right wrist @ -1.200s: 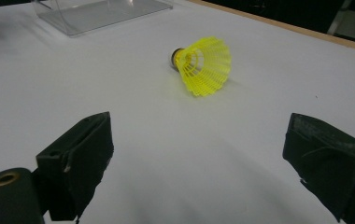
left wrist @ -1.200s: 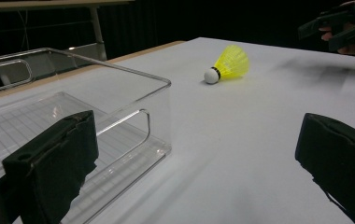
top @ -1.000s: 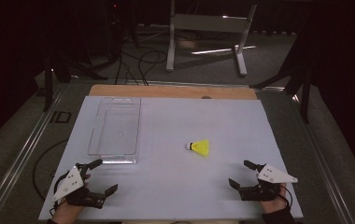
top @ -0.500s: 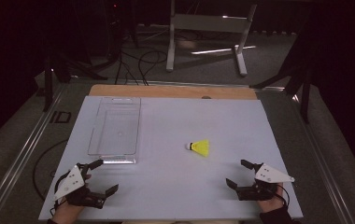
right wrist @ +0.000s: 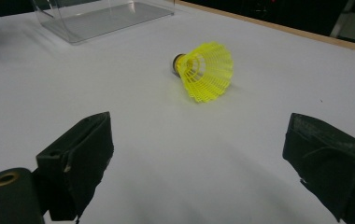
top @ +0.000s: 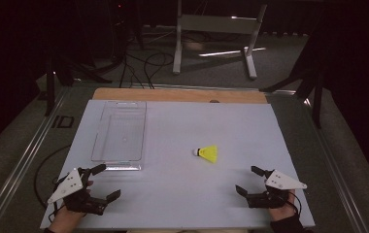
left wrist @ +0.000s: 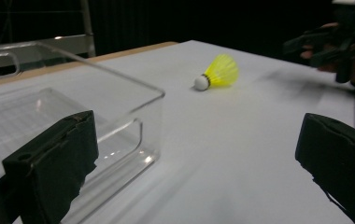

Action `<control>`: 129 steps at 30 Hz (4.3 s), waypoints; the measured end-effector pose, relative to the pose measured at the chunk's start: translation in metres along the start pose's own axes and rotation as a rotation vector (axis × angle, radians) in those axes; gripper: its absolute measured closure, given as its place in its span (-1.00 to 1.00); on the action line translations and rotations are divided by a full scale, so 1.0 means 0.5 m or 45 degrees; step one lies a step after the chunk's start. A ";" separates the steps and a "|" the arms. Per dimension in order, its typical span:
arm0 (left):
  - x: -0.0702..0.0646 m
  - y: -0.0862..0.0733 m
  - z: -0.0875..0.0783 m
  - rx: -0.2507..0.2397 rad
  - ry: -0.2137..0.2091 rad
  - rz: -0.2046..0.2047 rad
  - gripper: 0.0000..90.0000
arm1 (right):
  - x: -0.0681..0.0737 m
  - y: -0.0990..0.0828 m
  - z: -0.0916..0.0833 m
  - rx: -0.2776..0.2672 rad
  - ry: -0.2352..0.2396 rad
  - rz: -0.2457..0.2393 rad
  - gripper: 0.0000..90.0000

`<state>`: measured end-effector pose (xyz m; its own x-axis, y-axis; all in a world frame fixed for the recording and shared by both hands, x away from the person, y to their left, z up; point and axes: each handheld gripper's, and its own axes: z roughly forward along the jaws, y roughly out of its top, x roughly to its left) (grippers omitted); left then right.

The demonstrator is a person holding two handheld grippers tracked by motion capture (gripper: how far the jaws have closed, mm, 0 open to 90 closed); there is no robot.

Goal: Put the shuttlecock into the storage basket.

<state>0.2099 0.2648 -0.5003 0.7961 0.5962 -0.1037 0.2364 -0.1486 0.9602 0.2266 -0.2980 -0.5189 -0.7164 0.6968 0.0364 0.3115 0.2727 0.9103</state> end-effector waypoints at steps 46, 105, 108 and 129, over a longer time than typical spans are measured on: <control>-0.024 0.204 0.174 0.300 -0.410 0.314 -1.00 | 0.003 0.004 0.001 -0.004 0.040 -0.011 -0.81; -0.006 0.246 0.504 0.437 -0.672 0.487 -0.99 | 0.004 0.004 0.003 -0.004 0.063 -0.023 -0.81; -0.005 0.236 0.520 0.454 -0.684 0.484 -0.97 | 0.004 0.004 0.003 -0.002 0.068 -0.025 -0.81; 0.012 0.169 0.602 0.698 -0.632 0.501 -0.57 | 0.004 0.003 0.005 0.001 0.084 -0.022 -0.81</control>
<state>0.4025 0.0186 -0.4979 0.9997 0.0227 -0.0125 0.0250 -0.7121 0.7016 0.2270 -0.2946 -0.5186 -0.7610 0.6470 0.0480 0.2995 0.2848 0.9106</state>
